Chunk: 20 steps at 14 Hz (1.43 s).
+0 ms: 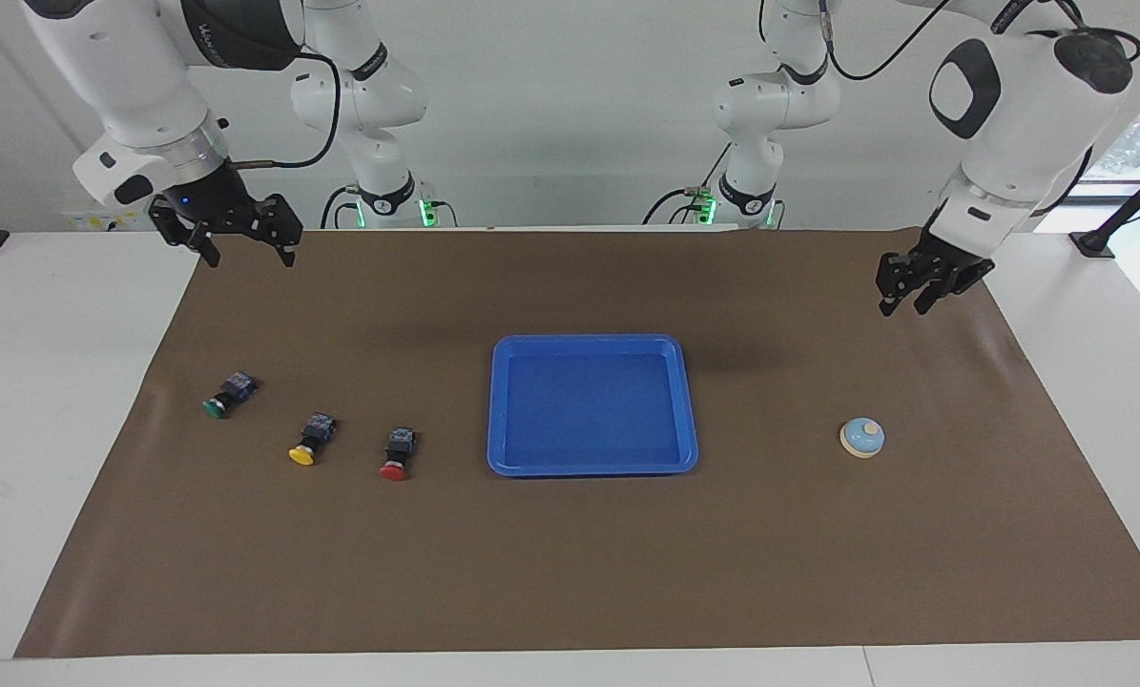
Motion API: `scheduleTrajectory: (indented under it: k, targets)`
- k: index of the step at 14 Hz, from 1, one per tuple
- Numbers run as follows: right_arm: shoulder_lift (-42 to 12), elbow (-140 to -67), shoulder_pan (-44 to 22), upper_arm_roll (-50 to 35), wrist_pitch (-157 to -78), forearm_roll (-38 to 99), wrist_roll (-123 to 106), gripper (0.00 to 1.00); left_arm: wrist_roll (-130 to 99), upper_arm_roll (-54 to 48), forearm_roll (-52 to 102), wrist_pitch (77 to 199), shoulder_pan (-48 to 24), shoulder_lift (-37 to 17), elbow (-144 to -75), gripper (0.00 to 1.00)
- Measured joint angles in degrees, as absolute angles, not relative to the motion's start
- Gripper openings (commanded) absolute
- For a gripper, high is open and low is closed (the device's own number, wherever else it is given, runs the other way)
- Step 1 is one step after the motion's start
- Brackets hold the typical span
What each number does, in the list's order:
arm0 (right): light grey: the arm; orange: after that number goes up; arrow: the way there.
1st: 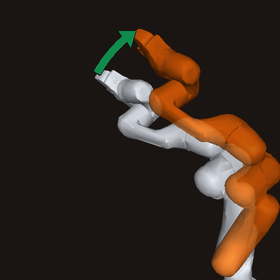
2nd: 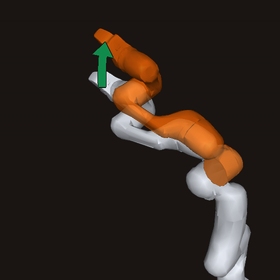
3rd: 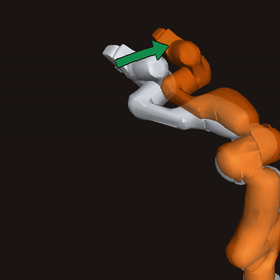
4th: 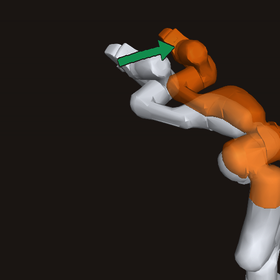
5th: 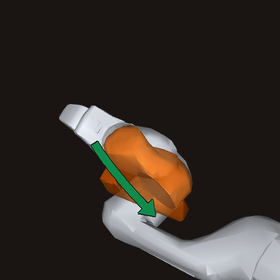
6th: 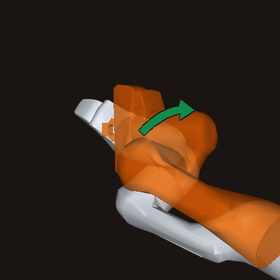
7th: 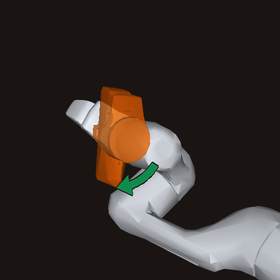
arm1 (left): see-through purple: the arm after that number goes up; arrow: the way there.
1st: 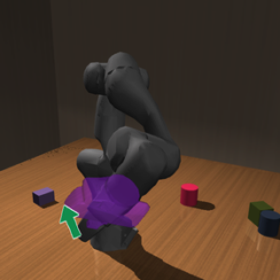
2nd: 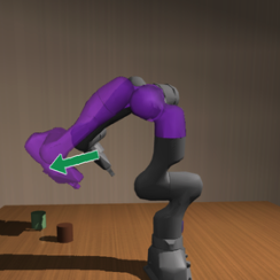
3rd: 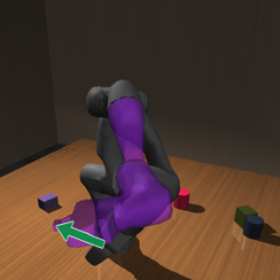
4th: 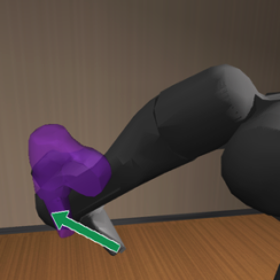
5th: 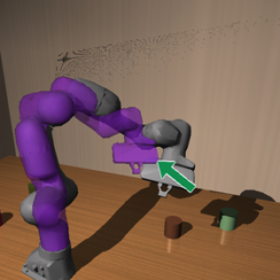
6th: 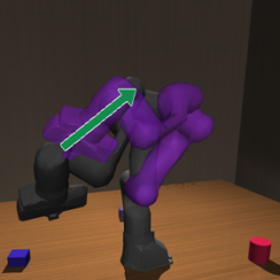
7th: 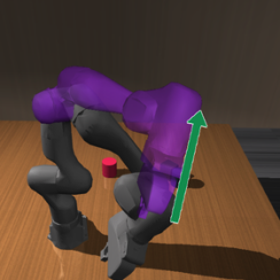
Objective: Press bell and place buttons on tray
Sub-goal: 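Reach the left gripper down onto the white bell and press it, then lift the left gripper off the bell and return it to rest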
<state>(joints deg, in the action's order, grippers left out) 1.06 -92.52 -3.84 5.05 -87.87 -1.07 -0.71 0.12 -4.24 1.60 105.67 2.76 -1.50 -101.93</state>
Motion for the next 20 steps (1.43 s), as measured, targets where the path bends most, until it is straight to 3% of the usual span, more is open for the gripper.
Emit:
scheduleTrajectory:
  k: [7,20]
  targets:
    - [1.1,-92.5,-3.8,5.0,-87.9,-1.1,-0.7,1.0,1.2,-3.9,1.2,119.9,5.0,-13.9,-102.1,0.0]
    - [1.1,-92.6,-3.8,5.0,-87.9,-1.1,-0.7,1.0,1.3,-4.1,1.2,128.1,5.1,-19.2,-105.3,0.0]
